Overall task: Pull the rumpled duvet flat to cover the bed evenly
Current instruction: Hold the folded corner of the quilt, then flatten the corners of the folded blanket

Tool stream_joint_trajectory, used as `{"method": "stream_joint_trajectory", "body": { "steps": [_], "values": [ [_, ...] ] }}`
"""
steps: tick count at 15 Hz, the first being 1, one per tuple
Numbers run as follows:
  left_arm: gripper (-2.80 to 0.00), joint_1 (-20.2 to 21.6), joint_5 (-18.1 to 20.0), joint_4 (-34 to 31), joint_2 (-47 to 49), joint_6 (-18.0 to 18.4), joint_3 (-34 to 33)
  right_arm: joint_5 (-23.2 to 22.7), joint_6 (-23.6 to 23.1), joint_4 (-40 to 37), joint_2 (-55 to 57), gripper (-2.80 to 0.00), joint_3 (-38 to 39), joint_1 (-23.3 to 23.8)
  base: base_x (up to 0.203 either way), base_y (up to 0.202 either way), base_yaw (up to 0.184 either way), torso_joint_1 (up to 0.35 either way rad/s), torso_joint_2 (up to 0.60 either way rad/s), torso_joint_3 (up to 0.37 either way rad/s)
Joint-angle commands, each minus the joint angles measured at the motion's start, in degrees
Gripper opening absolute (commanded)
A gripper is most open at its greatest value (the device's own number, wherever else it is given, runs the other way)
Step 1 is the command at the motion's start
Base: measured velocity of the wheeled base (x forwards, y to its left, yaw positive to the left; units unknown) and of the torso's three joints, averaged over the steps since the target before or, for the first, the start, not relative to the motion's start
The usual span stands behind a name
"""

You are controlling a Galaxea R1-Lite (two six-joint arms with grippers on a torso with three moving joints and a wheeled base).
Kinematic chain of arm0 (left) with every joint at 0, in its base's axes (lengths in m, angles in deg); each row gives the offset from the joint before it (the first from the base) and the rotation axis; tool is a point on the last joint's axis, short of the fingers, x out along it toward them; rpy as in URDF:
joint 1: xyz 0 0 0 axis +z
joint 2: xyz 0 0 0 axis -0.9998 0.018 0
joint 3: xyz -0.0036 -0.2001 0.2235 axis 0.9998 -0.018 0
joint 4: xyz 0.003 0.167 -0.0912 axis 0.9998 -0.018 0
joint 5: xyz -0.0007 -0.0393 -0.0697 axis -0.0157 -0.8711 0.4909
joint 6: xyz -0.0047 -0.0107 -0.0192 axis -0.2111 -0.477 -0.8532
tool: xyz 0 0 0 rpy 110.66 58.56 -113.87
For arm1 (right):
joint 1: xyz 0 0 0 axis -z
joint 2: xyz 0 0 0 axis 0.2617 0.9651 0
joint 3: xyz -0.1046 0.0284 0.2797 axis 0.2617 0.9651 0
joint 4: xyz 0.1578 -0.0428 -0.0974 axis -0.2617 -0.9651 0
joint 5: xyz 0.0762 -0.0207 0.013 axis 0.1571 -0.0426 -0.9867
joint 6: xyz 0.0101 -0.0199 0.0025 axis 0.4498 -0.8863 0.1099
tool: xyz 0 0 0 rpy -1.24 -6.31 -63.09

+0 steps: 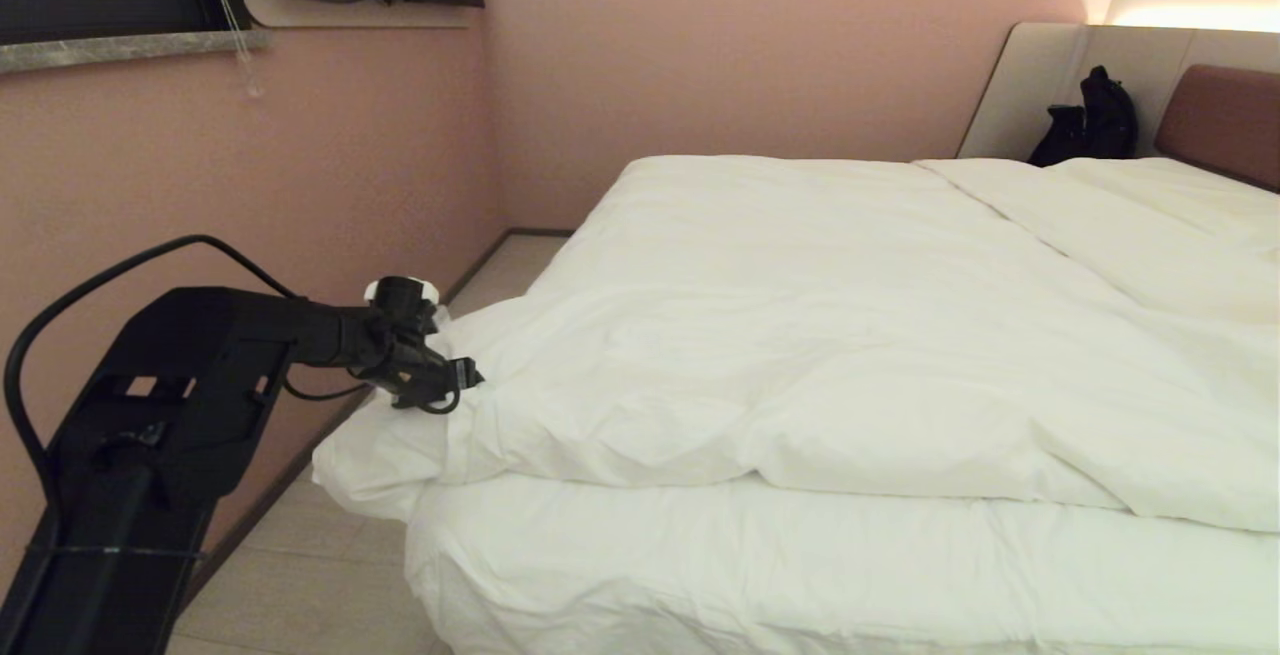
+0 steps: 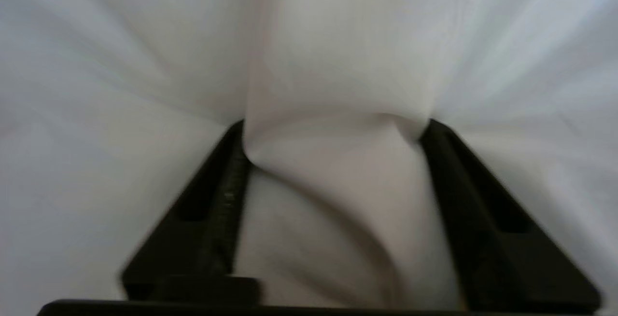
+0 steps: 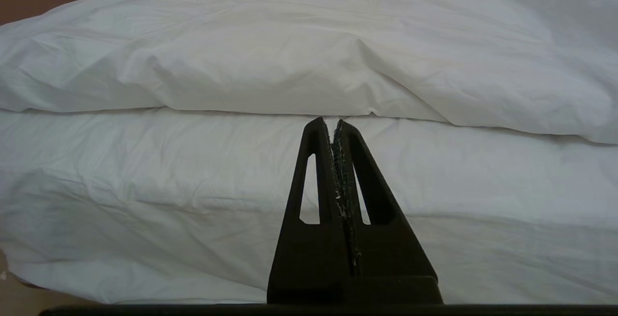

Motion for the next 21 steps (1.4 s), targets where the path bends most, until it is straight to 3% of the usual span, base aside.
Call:
{"method": "stream_joint_trajectory", "body": {
  "steps": [1,12,16,21],
  "values": [
    [-2.8,0.0,0.1,0.2,-0.3,-0.1,0.0,0.0,0.0,0.0,0.0,-2.8,0.0,0.0,0.0,0.0,0.0,0.0,0.0,0.0],
    [-2.8,-0.1,0.3,-0.6,-2.1,-0.7,-0.3,0.0,0.0,0.0,0.0,-2.8,0.0,0.0,0.0,0.0,0.0,0.0,0.0,0.0],
    [-2.8,-0.5,0.6,-7.1,-9.0,-2.1,-1.3,0.0,0.0,0.0,0.0,-2.8,0.0,0.0,0.0,0.0,0.0,0.0,0.0,0.0],
    [-2.8,-1.1,3.2,-10.6,-21.4,-3.0,-11.4,0.0,0.0,0.0,0.0,-2.8,0.0,0.0,0.0,0.0,0.0,0.0,0.0,0.0]
  ]
}}
